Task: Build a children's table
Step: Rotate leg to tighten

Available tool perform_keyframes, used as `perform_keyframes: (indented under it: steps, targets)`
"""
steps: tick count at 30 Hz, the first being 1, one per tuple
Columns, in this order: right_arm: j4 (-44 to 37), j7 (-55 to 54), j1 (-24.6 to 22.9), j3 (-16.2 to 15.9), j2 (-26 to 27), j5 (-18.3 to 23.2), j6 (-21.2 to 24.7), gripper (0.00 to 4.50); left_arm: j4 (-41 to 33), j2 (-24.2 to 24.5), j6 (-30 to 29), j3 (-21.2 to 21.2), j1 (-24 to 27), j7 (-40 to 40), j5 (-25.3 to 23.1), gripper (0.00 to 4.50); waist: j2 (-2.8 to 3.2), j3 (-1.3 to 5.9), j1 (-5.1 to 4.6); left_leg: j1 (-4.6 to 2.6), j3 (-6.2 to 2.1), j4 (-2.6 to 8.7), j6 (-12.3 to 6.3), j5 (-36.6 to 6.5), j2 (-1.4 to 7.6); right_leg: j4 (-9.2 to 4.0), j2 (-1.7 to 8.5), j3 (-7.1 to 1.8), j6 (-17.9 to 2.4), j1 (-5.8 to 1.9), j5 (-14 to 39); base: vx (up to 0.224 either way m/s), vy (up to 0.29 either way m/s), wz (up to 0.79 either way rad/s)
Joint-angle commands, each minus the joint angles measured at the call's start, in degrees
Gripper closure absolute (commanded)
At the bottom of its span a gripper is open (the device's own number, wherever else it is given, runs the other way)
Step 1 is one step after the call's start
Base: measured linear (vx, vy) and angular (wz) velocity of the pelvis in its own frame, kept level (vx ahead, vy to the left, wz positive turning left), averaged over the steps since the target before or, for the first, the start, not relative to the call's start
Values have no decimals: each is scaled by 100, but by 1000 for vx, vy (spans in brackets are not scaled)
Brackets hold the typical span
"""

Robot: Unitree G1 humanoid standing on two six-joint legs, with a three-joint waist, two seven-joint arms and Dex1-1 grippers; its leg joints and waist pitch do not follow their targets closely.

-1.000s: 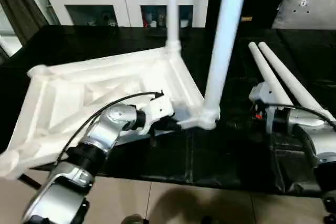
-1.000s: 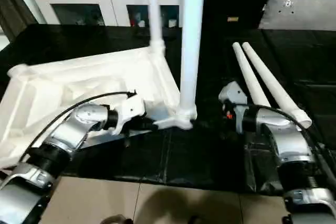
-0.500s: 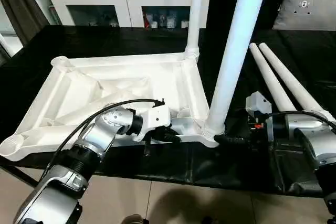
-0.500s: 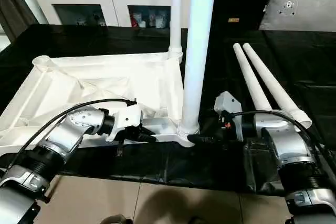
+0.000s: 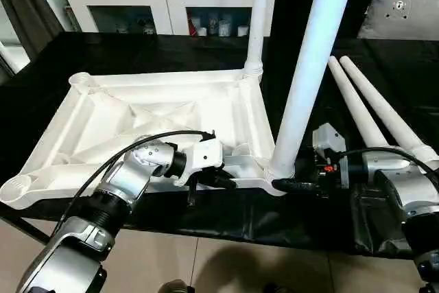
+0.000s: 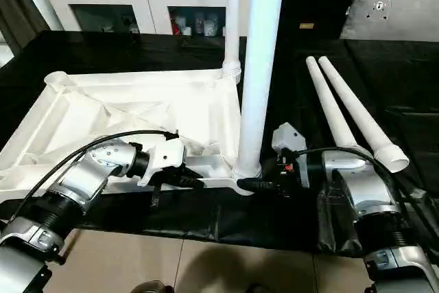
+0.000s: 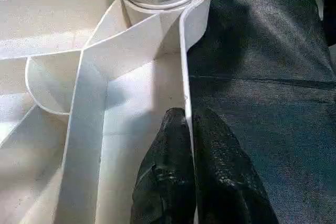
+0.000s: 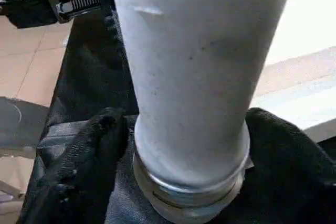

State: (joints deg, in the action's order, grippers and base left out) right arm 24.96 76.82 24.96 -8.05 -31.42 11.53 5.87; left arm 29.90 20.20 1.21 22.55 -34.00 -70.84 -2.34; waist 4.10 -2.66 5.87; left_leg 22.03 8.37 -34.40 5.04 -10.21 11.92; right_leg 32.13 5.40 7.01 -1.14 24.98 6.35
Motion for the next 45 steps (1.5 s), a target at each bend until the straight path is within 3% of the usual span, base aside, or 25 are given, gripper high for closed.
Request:
perform_keyframes:
  steps: [1, 11, 15, 19, 21, 23, 26, 29, 33, 35, 37, 39, 45]
  targets:
    - [-36, 83, 75, -28, 20, 68, -27, 109, -223, 12, 176, 85, -19, -139, 41, 450, -141, 382, -18, -30, 97, 376, -697, -1241, 53, -391, 224, -185, -740, -433, 2475, 0, 0, 0]
    - [-343, 182, -176, -38, 58, 242, 182, 174, -204, -27, 139, 59, -3, -145, 67, 450, -141, 392, 0, -30, 96, 377, -712, -1208, 58, -391, 222, -185, -731, -437, 2460, 0, 0, 0]
    - [-724, -161, -389, 47, 287, 476, 687, 178, -289, -220, -291, -83, -13, 177, 128, 450, -140, 396, 20, -36, 96, 380, -675, -1196, 60, -397, 227, -185, -688, -433, 2555, 0, 0, 0]
    - [-841, -964, -422, 47, 634, 313, 1045, 180, -326, -517, -736, -276, -77, 642, 208, 450, -121, 367, -6, -40, 92, 390, -539, -1317, 22, -464, 226, -149, -530, -426, 2945, 0, 0, 0]
    - [-688, -1947, -287, 200, 1113, 157, 1268, 180, -311, -832, -1042, -381, -155, 1020, 267, 450, -135, 343, -95, -49, 92, 390, -432, -1476, -5, -518, 209, -127, -388, -399, 3222, 0, 0, 0]
    - [-575, -2529, -170, 345, 1429, 116, 1434, 180, -271, -1077, -1257, -459, -222, 1342, 288, 450, -123, 348, -219, -34, 66, 376, -350, -1629, -51, -574, 210, -42, -222, -421, 3462, 0, 0, 0]
    - [-326, -3429, 24, 526, 1791, -77, 1567, 180, -116, -1454, -1544, -594, -371, 1987, 200, 450, -119, 355, -370, -34, 70, 355, -411, -1621, -73, -629, 188, -15, -190, -406, 3451, 0, 0, 0]
    - [93, -4651, 312, 786, 2212, -297, 1621, 181, 201, -1991, -1810, -846, -629, 3067, 93, 450, -147, 380, -428, -31, 83, 321, -464, -1507, -112, -646, 182, 3, -145, -414, 3393, 0, 0, 0]
    - [237, -5166, 450, 837, 2394, -535, 1522, 181, 373, -2210, -1696, -811, -751, 3660, -180, 450, -124, 409, -407, 5, 80, 353, -603, -1234, -77, -590, 182, -43, -269, -438, 2920, 0, 0, 0]
    - [191, -5210, 428, 875, 2418, -532, 1570, 181, 330, -2165, -1685, -786, -720, 3583, -199, 450, -121, 441, -354, 10, 82, 360, -755, -985, -40, -494, 207, -106, -529, -460, 2340, 0, 0, 0]
    - [122, -5165, 385, 883, 2421, -512, 1527, 181, 279, -2116, -1680, -781, -688, 3521, -208, 450, -126, 443, -336, 7, 92, 360, -815, -893, -29, -455, 208, -126, -674, -466, 2090, 0, 0, 0]
    - [-16, -5022, 305, 999, 2474, -330, 1467, 125, 212, -1986, -1688, -776, -632, 3451, -249, 450, -106, 433, -313, 3, 102, 362, -853, -873, -31, -449, 219, -140, -731, -470, 2026, 0, 0, 0]
    - [-56, -4940, 252, 1006, 2353, -270, 1342, 69, 230, -1739, -1485, -682, -575, 3230, -278, 450, -100, 414, -333, 11, 93, 384, -775, -961, -31, -463, 217, -132, -682, -489, 2179, 0, 0, 0]
